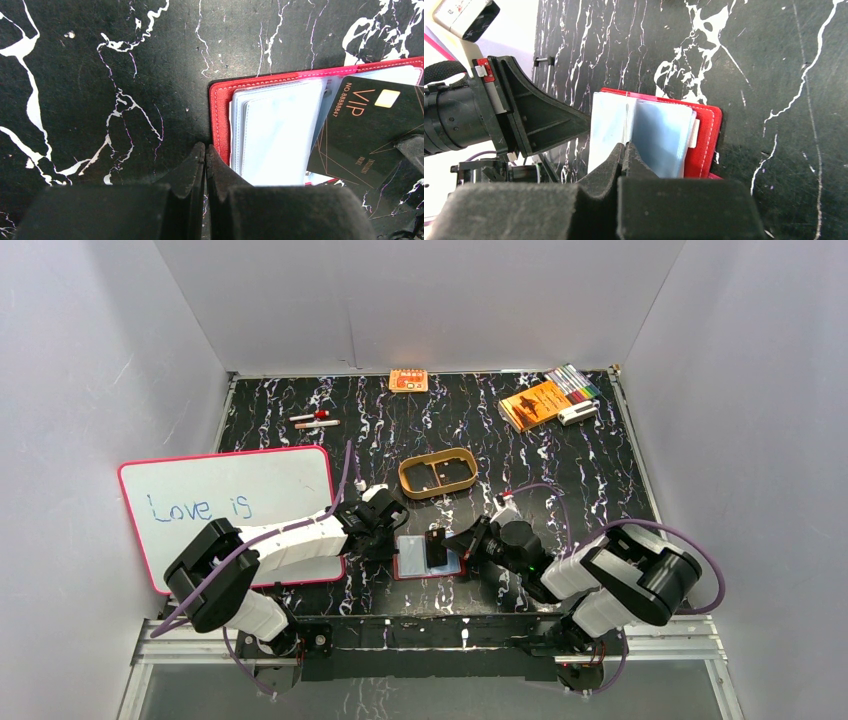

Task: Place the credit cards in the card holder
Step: Insert the credit card into the card holder.

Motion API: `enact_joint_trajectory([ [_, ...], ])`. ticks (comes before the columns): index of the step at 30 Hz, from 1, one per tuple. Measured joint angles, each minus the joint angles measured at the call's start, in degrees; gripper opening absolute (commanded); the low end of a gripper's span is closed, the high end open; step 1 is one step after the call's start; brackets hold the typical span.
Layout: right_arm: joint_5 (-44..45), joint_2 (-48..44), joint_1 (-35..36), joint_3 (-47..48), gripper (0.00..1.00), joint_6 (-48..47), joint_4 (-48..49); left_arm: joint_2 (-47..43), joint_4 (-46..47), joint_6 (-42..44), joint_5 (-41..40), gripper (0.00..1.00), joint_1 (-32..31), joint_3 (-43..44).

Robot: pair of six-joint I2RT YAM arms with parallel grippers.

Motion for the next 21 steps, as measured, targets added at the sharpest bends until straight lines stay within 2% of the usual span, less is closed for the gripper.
enact_joint_trajectory([
  [21, -2.8, 3.5, 0.3, 0.3, 0.00, 6.8, 2.3, 0.0, 0.1, 0.0, 0.0, 0.01, 0.0, 0.0],
])
